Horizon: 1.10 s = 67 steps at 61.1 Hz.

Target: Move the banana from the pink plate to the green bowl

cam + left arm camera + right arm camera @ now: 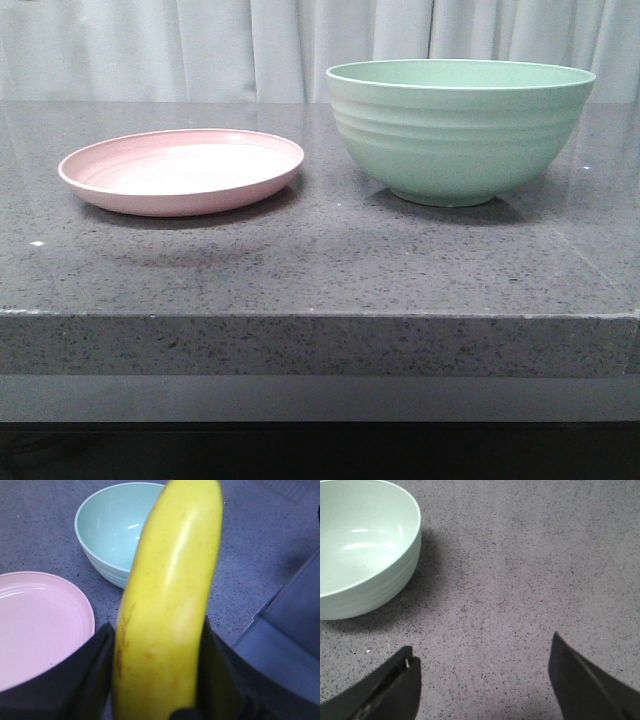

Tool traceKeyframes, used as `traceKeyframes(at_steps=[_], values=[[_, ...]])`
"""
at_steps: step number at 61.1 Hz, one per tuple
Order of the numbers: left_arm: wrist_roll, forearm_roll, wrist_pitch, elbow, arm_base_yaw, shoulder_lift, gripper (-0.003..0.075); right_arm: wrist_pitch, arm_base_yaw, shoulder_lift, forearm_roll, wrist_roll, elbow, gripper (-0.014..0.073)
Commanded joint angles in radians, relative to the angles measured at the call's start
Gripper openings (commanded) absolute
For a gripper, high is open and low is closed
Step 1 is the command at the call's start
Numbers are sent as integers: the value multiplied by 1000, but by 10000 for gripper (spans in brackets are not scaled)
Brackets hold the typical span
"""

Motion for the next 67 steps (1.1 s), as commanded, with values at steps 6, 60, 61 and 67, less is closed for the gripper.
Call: traceKeyframes(at_steps=[6, 60, 61, 67], values=[[0, -20, -96, -29, -9, -23, 207, -61, -7, 5, 8, -10, -33, 549], [0, -20, -96, -29, -9, -23, 207, 171, -6, 182, 43, -30, -327, 549], [0, -20, -96, -29, -9, -23, 207, 176, -6, 192, 47, -34, -342, 549], [0, -20, -96, -29, -9, -23, 207, 216, -3, 253, 84, -74, -401, 549]])
